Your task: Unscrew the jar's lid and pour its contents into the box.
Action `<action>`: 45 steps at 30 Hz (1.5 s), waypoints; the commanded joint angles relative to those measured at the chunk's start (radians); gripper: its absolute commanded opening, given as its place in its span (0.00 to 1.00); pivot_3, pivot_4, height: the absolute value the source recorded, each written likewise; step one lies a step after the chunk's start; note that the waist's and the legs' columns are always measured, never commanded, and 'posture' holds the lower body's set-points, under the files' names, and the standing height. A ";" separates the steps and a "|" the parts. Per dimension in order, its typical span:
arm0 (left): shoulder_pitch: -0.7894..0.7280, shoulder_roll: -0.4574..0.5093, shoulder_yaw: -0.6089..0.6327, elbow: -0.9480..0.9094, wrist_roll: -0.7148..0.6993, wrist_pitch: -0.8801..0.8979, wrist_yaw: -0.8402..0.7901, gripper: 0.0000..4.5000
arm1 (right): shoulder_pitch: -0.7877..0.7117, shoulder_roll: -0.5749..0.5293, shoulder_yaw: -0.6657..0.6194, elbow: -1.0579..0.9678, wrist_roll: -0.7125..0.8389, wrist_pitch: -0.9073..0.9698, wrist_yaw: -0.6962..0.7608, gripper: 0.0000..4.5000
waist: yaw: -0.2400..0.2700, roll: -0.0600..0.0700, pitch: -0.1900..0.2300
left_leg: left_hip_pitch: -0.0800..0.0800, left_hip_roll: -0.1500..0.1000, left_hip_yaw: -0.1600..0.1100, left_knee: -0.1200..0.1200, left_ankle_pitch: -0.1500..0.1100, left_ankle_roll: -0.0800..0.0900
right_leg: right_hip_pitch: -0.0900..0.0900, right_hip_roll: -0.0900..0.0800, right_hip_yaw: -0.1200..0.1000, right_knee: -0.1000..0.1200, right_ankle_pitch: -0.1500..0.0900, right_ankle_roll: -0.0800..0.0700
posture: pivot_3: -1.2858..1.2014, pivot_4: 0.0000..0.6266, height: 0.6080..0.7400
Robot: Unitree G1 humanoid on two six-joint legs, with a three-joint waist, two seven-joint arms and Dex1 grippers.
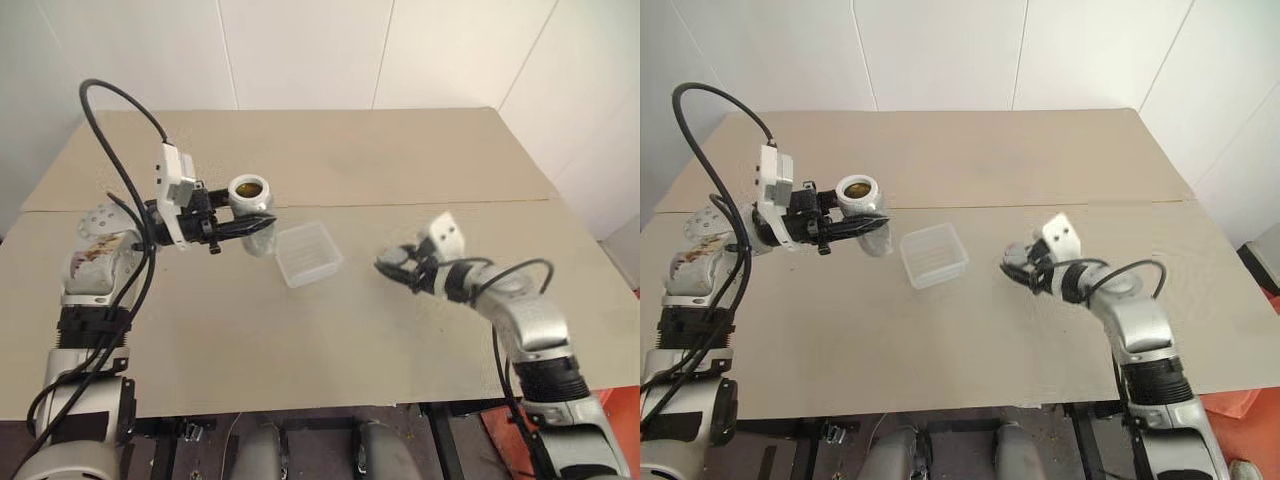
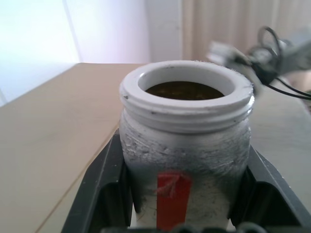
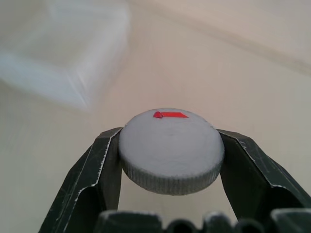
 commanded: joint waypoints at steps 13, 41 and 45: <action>-0.269 0.056 -0.387 0.397 1.109 -1.069 0.880 0.45 | -0.185 -0.283 -0.113 -0.355 0.368 0.414 0.303 0.98 | 0.034 0.000 0.001 | 0.001 -0.001 -0.001 0.000 -0.001 0.001 | 0.002 -0.001 -0.002 -0.002 0.001 0.000 | 0.52 0.24 1.00; -0.606 -0.010 -0.813 0.822 1.504 -1.020 1.619 0.45 | -0.372 -0.192 -0.062 -0.337 0.445 0.441 0.242 0.98 | 0.026 -0.001 0.000 | -0.018 -0.001 0.003 0.004 0.000 0.001 | -0.016 -0.003 -0.002 0.004 0.002 0.003 | 0.52 0.24 1.00; -0.389 -0.015 -0.465 0.674 0.854 -0.888 1.044 0.45 | -0.364 -0.187 -0.065 -0.336 0.442 0.425 0.247 0.98 | 0.020 0.000 0.000 | -0.016 0.000 0.005 0.005 0.004 -0.006 | -0.016 -0.003 -0.001 0.005 0.002 0.003 | 0.52 0.24 1.00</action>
